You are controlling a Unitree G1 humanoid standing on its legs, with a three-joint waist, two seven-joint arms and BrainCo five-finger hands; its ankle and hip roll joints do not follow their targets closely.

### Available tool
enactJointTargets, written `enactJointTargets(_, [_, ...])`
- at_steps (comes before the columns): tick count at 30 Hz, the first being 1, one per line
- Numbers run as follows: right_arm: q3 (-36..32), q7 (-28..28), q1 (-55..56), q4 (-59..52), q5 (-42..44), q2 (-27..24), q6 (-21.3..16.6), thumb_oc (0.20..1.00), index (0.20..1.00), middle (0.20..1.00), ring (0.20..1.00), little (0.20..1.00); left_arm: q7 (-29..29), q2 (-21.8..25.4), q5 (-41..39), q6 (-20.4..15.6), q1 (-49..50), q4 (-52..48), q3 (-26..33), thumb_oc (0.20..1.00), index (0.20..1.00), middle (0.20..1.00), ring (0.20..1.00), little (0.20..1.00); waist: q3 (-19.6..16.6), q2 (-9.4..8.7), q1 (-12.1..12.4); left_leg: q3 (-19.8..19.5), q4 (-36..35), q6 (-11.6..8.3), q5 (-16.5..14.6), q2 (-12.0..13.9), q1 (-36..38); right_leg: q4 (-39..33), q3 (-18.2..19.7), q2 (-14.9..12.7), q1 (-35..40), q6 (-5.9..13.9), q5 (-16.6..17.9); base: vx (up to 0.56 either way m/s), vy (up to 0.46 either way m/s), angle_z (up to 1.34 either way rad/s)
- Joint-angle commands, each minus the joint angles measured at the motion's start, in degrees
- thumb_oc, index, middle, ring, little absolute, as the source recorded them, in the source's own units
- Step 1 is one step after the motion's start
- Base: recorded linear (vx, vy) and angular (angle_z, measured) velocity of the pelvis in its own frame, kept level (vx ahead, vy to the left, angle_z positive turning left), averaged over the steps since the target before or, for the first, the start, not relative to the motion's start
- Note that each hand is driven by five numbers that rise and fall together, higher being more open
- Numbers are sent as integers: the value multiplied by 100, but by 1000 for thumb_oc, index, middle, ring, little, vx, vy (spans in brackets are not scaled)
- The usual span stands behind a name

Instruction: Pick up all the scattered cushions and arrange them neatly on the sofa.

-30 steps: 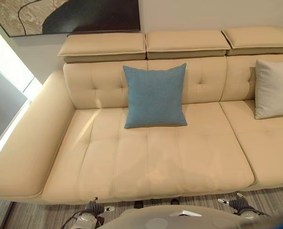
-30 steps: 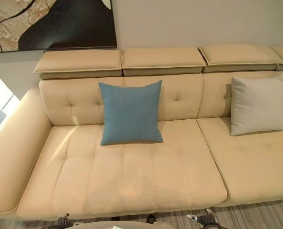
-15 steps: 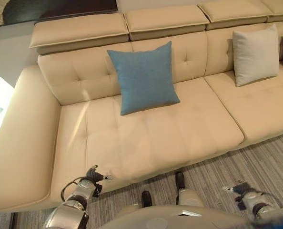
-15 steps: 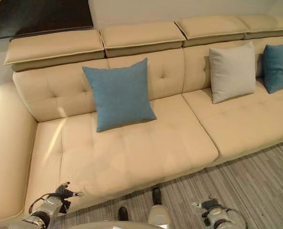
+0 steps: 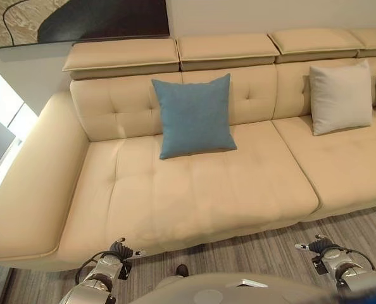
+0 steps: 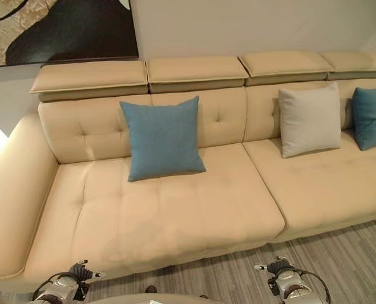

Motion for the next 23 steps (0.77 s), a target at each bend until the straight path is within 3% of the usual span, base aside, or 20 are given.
enactJointTargets(1, [82,-135,-199,281,129,-45,-2,1000,1000,1000,1000,1000,-65,194,31,-107,-548,351,128,1000,1000,1000,1000,1000,38,-235,27,-225,36,-58,-815,-319,368,69,57,-340,-254,561,156,12,-23,6])
enactJointTargets(12, [82,-35,-220,471,200,128,169,1000,1000,1000,1000,1000,-175,-289,229,142,-376,691,16,1000,1000,1000,1000,1000,-37,-261,59,-236,36,-121,-859,-211,553,54,20,-286,-37,511,38,-8,-8,4])
enactJointTargets(16, [-219,118,-134,344,953,189,84,1000,1000,1000,1000,1000,-259,-335,-118,123,-366,588,96,1000,1000,1000,1000,1000,-71,-244,34,-220,36,-126,-885,-199,634,54,-12,-291,15,503,30,0,0,0])
enactJointTargets(18, [-60,34,-116,230,921,323,-119,1000,1000,1000,1000,1000,-228,-354,-155,95,-391,577,36,1000,1000,1000,1000,1000,-81,-229,33,-216,36,-129,-884,-190,649,54,-12,-290,26,500,32,0,0,0])
enactJointTargets(23, [-58,59,-33,141,1010,550,-76,1000,1000,1000,1000,1000,-362,-391,-148,37,-420,366,-105,1000,1000,1000,1000,1000,-60,-187,-2,-209,36,-116,-888,-190,657,54,1,-297,17,500,46,0,0,0])
